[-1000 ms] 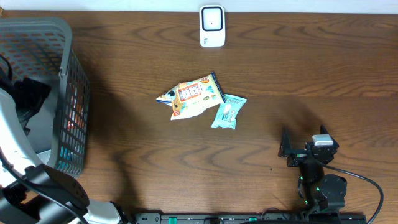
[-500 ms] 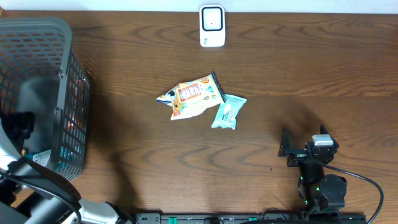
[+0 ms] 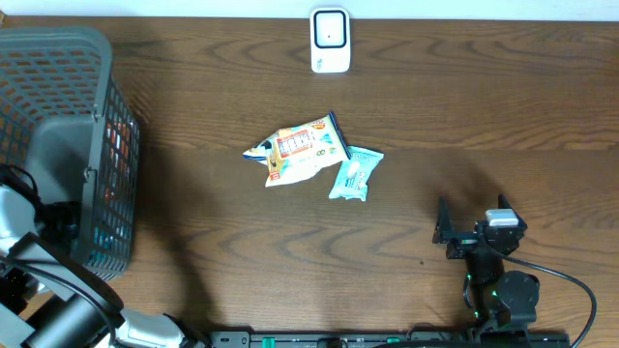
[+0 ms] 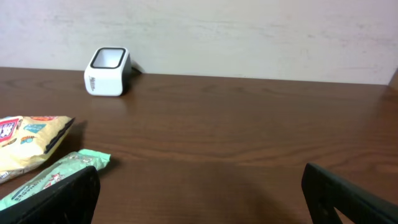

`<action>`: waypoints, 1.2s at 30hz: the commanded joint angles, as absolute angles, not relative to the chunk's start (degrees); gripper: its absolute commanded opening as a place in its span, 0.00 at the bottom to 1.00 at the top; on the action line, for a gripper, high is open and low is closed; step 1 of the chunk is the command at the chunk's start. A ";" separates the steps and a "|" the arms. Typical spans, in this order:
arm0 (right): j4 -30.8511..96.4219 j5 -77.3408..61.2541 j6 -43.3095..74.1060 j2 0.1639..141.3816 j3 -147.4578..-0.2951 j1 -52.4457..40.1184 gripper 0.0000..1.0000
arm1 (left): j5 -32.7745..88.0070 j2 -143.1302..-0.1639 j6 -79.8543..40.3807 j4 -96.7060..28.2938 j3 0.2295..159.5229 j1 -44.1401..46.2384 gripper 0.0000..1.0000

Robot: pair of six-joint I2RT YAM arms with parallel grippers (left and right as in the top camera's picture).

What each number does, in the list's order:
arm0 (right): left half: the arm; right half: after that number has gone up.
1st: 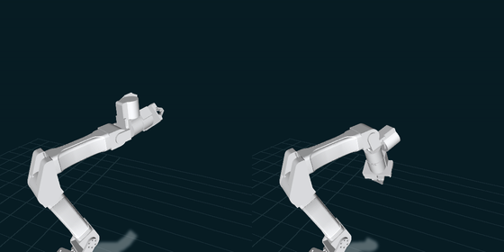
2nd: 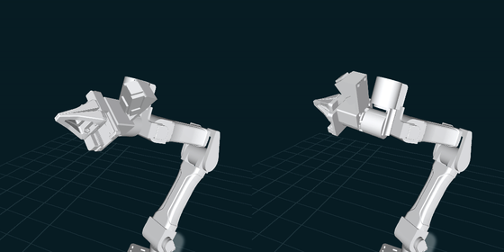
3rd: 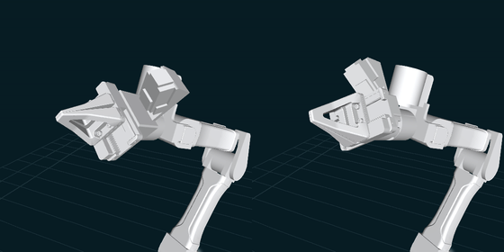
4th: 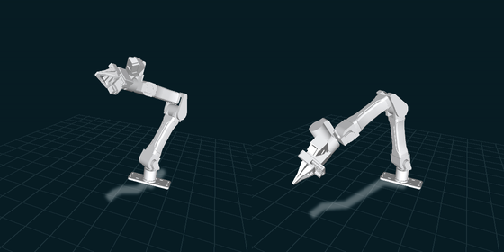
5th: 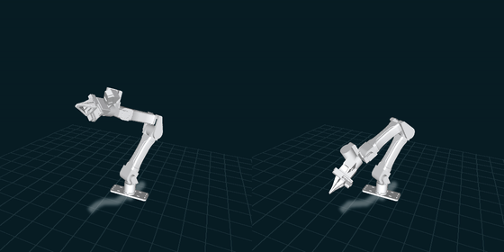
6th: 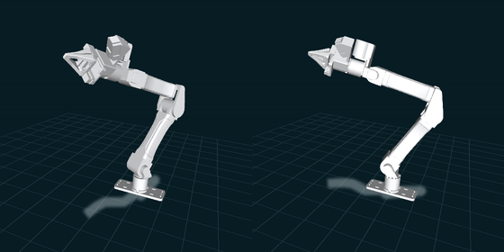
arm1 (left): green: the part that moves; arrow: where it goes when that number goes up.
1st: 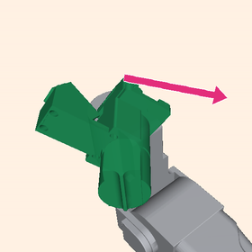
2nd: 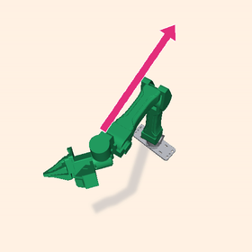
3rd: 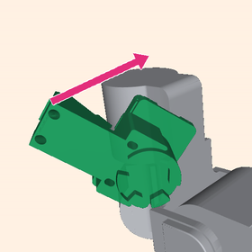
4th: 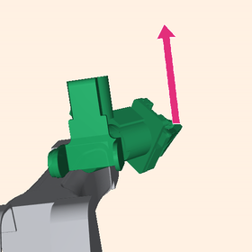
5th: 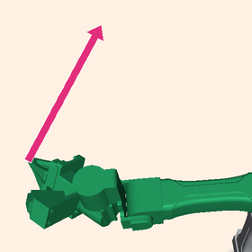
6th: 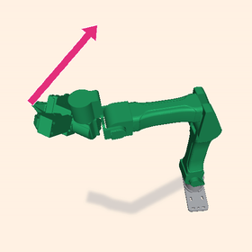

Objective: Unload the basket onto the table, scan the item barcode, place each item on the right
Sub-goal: 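Grasp the teal mouthwash bottle with the left gripper and lift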

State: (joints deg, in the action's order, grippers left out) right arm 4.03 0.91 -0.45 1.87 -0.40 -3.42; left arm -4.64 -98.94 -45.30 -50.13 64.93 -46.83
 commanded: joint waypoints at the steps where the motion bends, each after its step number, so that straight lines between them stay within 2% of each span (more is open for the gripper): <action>1: 4.19 1.37 -0.27 1.89 -0.36 -3.64 0.99 | -4.97 -99.46 -46.39 -48.10 61.78 -46.92 0.96; 11: 4.19 1.37 -0.27 1.89 -0.36 -3.64 0.99 | -4.97 -99.46 -46.17 -39.92 54.87 -46.92 0.94; 13: 4.19 1.37 -0.27 1.89 -0.36 -3.64 0.99 | -4.97 -99.46 -46.17 -38.79 53.87 -46.92 0.80; 16: 4.19 1.37 -0.27 1.89 -0.36 -3.64 0.99 | -4.99 -99.46 -46.17 -36.84 52.25 -46.92 0.71; 18: 4.19 1.37 -0.27 1.89 -0.36 -3.64 0.99 | -4.99 -99.46 -46.17 -35.66 51.40 -46.92 0.59; 20: 4.19 1.37 -0.27 1.89 -0.36 -3.64 0.99 | -4.97 -99.46 -46.19 -34.79 51.09 -46.92 0.54; 31: 4.19 1.37 -0.27 1.89 -0.36 -3.64 0.99 | -4.97 -99.46 -46.17 -33.76 51.11 -46.92 0.54; 36: 4.19 1.37 -0.27 1.89 -0.36 -3.64 0.99 | -4.97 -99.46 -45.45 -33.63 51.11 -46.92 0.48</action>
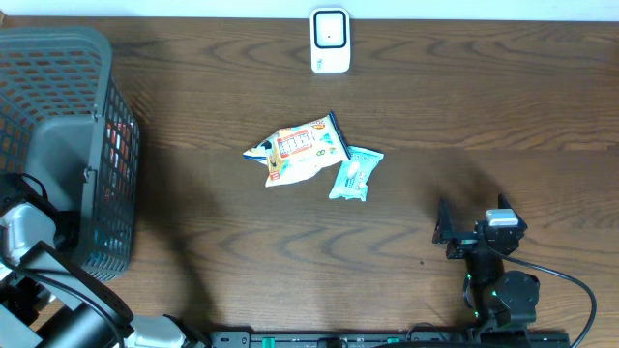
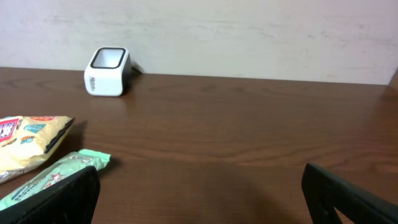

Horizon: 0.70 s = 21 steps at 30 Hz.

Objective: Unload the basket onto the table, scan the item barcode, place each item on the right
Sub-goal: 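Grasp the teal mouthwash bottle with the left gripper and lift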

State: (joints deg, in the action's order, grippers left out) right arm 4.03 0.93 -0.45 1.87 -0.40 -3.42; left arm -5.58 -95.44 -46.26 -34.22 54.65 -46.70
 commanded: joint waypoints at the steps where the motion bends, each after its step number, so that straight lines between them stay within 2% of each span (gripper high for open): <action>1: 4.19 1.37 -0.27 1.89 -0.36 -3.64 0.99 | -4.95 -99.46 -44.73 -33.21 51.11 -46.92 0.49; 21: 4.19 1.37 -0.27 1.89 -0.36 -3.64 0.99 | -1.91 -99.44 -39.59 -32.42 51.44 -40.80 0.49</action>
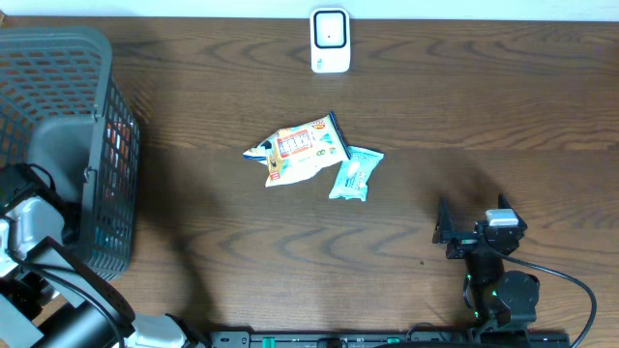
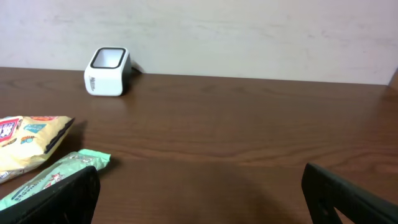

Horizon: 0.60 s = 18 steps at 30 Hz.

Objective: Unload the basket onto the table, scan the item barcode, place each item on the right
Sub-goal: 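Grasp the teal mouthwash bottle with the left gripper and lift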

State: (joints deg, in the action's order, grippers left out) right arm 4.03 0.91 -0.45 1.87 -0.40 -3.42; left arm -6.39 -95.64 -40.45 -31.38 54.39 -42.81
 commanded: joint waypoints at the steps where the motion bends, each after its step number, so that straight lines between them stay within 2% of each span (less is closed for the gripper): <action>1: 4.19 1.37 -0.27 1.89 -0.36 -3.64 0.99 | -1.91 -99.44 -39.57 -32.45 51.57 -40.29 0.49; 9: 4.19 1.37 -0.27 1.89 -0.36 -3.64 0.99 | -1.91 -98.21 -37.93 -32.45 54.11 -37.50 0.49; 18: 4.19 1.37 -0.27 1.89 -0.36 -3.64 0.99 | -1.93 -90.67 -37.93 -32.40 54.28 -37.45 0.49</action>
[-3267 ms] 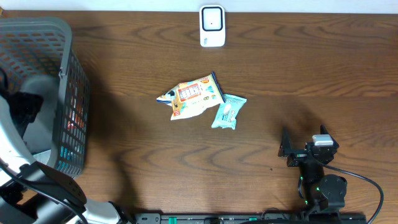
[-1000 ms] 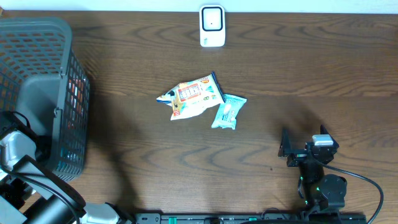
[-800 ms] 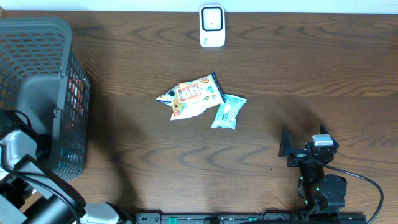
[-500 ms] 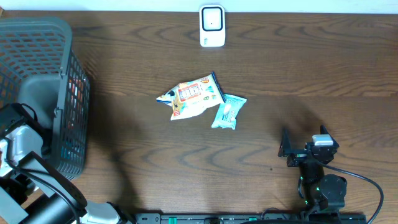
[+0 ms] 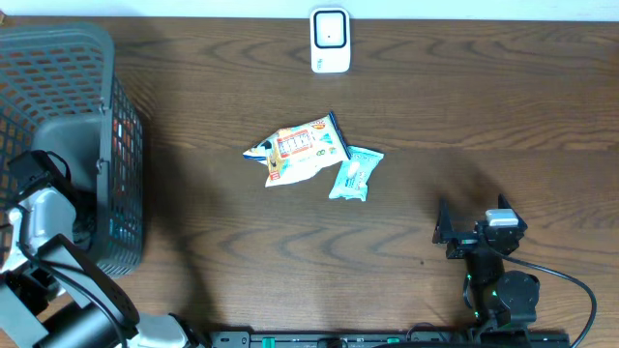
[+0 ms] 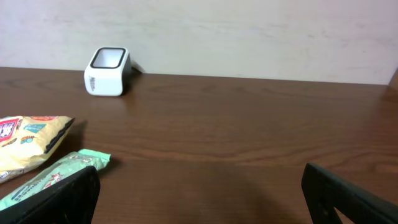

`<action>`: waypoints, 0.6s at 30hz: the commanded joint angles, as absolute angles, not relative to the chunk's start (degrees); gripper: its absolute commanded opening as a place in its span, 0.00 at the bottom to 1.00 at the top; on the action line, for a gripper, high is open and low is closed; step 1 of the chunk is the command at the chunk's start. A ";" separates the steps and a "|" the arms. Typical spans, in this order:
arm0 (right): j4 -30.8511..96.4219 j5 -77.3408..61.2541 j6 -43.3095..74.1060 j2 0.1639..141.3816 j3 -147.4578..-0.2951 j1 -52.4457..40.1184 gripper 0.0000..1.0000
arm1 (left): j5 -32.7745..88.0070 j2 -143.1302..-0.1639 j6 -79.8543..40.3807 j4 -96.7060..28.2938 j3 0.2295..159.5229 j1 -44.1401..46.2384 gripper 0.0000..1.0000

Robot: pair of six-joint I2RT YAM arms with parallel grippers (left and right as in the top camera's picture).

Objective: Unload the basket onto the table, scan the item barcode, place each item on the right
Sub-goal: 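Grasp the teal mouthwash bottle with the left gripper and lift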

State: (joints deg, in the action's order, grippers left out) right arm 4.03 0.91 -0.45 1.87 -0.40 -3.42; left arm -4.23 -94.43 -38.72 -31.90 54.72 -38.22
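Observation:
A white barcode scanner [image 5: 330, 39] [image 6: 107, 71] stands at the table's far edge. Mid-table lie a yellow-white snack bag [image 5: 298, 152] [image 6: 28, 146] and, touching its right side, a mint-green packet [image 5: 354, 174] [image 6: 59, 177]. My right gripper [image 5: 441, 232] [image 6: 199, 202] rests low at the near right, open and empty, well to the right of the packet. My left gripper [image 5: 32, 172] reaches into the grey basket [image 5: 58, 58] at the left; its fingers are hidden there.
The mesh basket holds some coloured packages seen through its right wall [image 5: 121, 145]. A black cable [image 5: 571, 290] loops by the right arm's base. A pale wall rises behind the scanner.
My left arm has moved up and to the right, further into the basket, and the basket's right wall stands slightly further right. The right gripper and the two packets have not moved.
My left arm sat low at the basket's near left corner. It then showed a little higher against the basket, and now reaches inside it. The right gripper stayed open and still throughout, and the packets and scanner kept their places.

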 commanded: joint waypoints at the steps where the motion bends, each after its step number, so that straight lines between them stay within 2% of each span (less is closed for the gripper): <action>1: 4.19 1.37 -0.27 1.89 -0.36 -3.64 0.99 | -1.93 -89.76 -37.93 -32.40 54.28 -37.45 0.49; 18: 4.19 1.37 -0.27 1.89 -0.36 -3.64 0.99 | -1.91 -70.67 -37.93 -32.67 54.28 -37.45 0.49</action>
State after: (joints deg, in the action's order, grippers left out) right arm 4.03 0.91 -0.45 1.87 -0.40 -3.42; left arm -1.63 -73.76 -38.70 -32.84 53.89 -37.65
